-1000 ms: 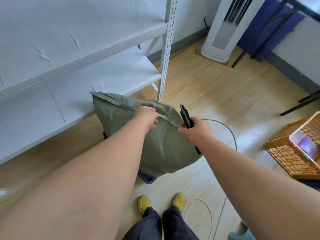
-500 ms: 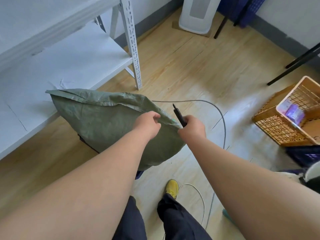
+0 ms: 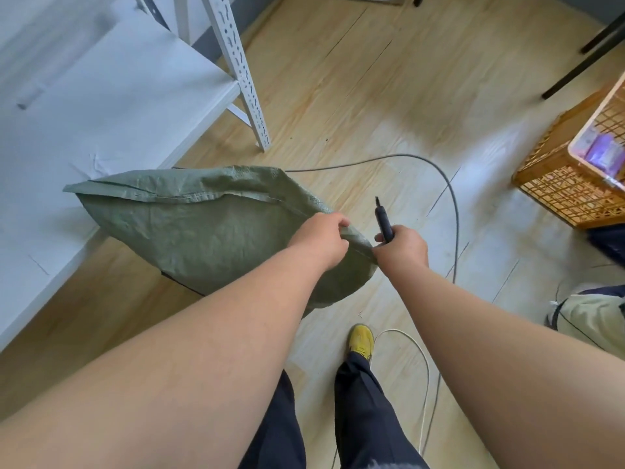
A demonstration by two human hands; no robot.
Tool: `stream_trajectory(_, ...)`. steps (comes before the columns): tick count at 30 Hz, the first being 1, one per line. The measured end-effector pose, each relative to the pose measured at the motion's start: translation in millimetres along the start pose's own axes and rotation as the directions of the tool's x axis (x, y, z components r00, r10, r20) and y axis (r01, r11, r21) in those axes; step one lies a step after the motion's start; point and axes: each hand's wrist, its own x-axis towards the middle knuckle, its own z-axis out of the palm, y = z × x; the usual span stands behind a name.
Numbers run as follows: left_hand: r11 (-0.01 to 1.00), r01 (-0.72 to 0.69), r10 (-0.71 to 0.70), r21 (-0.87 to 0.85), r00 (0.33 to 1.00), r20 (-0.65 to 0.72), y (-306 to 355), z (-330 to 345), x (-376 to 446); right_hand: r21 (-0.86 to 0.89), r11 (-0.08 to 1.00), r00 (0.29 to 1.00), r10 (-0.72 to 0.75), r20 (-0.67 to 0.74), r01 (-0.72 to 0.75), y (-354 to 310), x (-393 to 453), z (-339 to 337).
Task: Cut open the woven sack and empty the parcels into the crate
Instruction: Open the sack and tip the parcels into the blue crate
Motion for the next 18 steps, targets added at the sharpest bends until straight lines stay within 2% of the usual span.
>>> stream_trajectory(4, 0.992, -0.048, 0.055, 0.117, 0.997, -0.063, -5, -6, -3, -0.054, 0.992, 0.994, -0.111, -0.017, 0.11, -15, -10, 3)
stream_trajectory(6, 0.983, -0.07, 0.079, 0.168, 0.996, -0.042, -7, -9, -6, -0.107, 0.984, 0.989, -0.144, -0.008, 0.143, -25, -14, 0)
stream_trajectory(9, 0.987, -0.05, 0.053, 0.156, 0.999, -0.012, -10, -14, -9, -0.132, 0.987, 0.995, -0.098, -0.03, 0.093, -29, -11, -5)
stream_trajectory(14, 0.991, 0.007, -0.003, 0.131, 1.0, -0.03, -19, -9, -10, -0.146, 0.989, 0.98, -0.008, 0.201, 0.038, -10, -12, 7)
stream_trajectory(16, 0.99, 0.015, -0.012, 0.141, 1.0, -0.023, -23, -4, -10, -0.149, 0.988, 0.98, -0.005, 0.201, 0.036, -4, -16, 11)
stream_trajectory(18, 0.988, 0.006, 0.0, 0.152, 0.999, -0.044, -26, -1, -12, -0.059, 0.996, 0.987, -0.058, 0.147, 0.067, -4, -19, 10)
